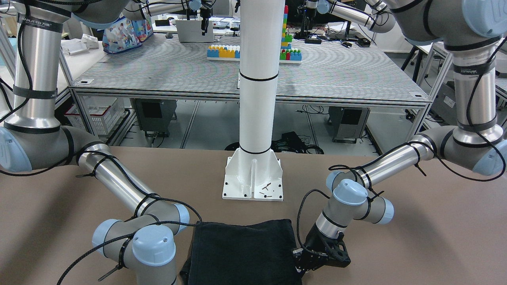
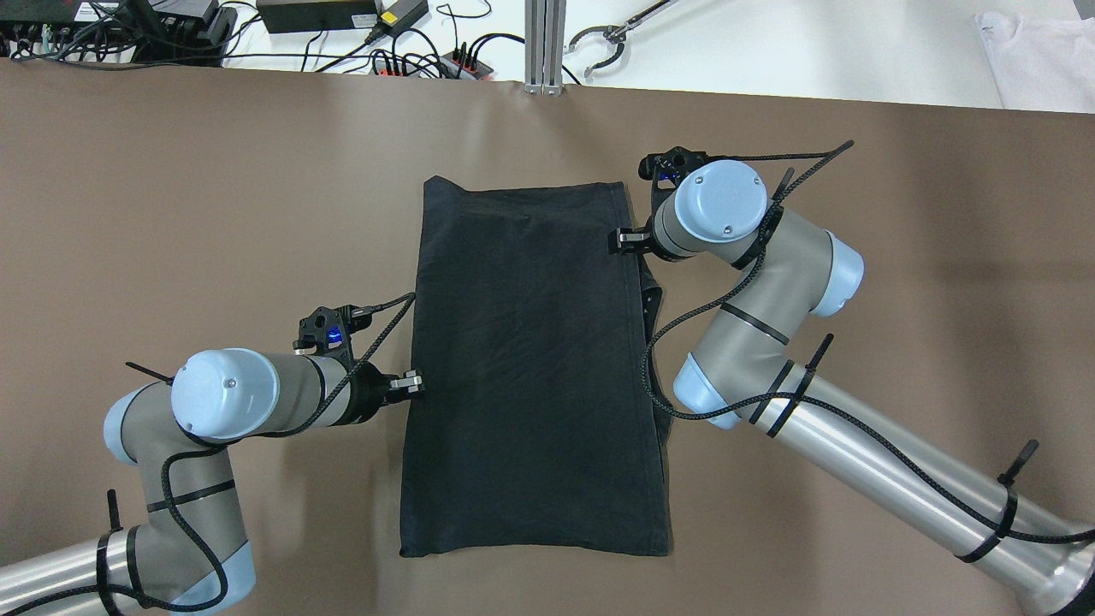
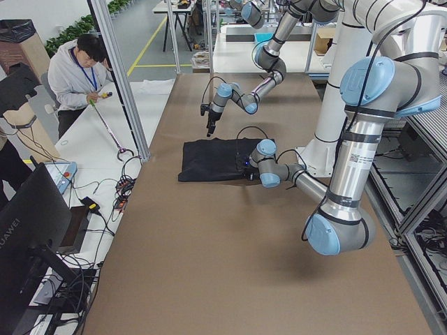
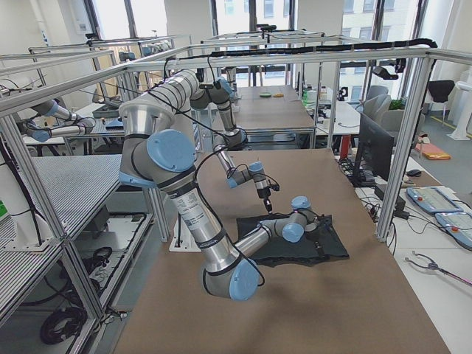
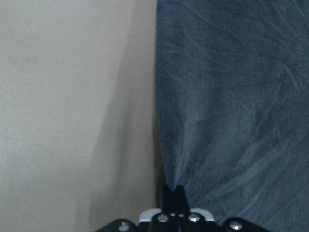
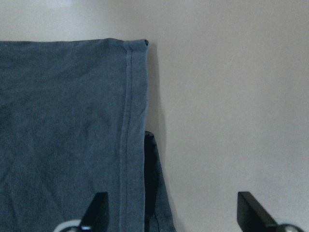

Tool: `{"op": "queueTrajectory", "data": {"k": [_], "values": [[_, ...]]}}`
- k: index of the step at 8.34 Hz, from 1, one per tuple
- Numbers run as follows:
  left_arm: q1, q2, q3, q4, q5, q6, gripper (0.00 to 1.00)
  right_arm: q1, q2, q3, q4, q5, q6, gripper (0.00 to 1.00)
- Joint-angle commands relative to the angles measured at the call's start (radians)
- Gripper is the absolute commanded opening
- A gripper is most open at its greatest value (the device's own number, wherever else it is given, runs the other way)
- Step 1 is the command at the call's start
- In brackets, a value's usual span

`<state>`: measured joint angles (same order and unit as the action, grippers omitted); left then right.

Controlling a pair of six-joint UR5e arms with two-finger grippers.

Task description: Fold clothes

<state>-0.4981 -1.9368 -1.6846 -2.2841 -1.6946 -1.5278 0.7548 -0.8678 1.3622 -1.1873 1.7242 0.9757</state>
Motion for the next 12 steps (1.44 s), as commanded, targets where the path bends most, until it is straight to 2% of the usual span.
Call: {"op": "queueTrajectory", "data": {"k": [1,4,6,7,10,11,12], "values": [[-0.010,0.006,-0.001,0.000,0.003,0.020,0.00,0.000,-0.004,-0.002,0.000,0.000,0.000,0.94],[-0.022,0.007,0.003,0.000,0.000,0.026,0.00,-0.002,-0.004,0.000,0.000,0.000,0.001,0.94],[-0.034,0.027,-0.006,-0.002,0.015,0.028,1.00,-0.002,-0.005,0.009,0.000,0.000,0.001,0.94],[-0.065,0.029,-0.027,0.000,0.000,0.028,1.00,-0.008,-0.005,0.011,0.000,0.001,0.020,0.94],[-0.056,0.158,-0.171,0.003,0.003,-0.015,1.00,-0.070,-0.002,0.050,0.008,-0.006,0.160,0.94],[-0.040,0.180,-0.185,0.000,0.012,-0.125,1.00,-0.089,0.000,0.067,0.008,-0.008,0.206,0.94],[0.019,0.180,-0.184,0.000,0.077,-0.217,1.00,-0.095,0.000,0.074,0.008,-0.008,0.254,0.94]]}}
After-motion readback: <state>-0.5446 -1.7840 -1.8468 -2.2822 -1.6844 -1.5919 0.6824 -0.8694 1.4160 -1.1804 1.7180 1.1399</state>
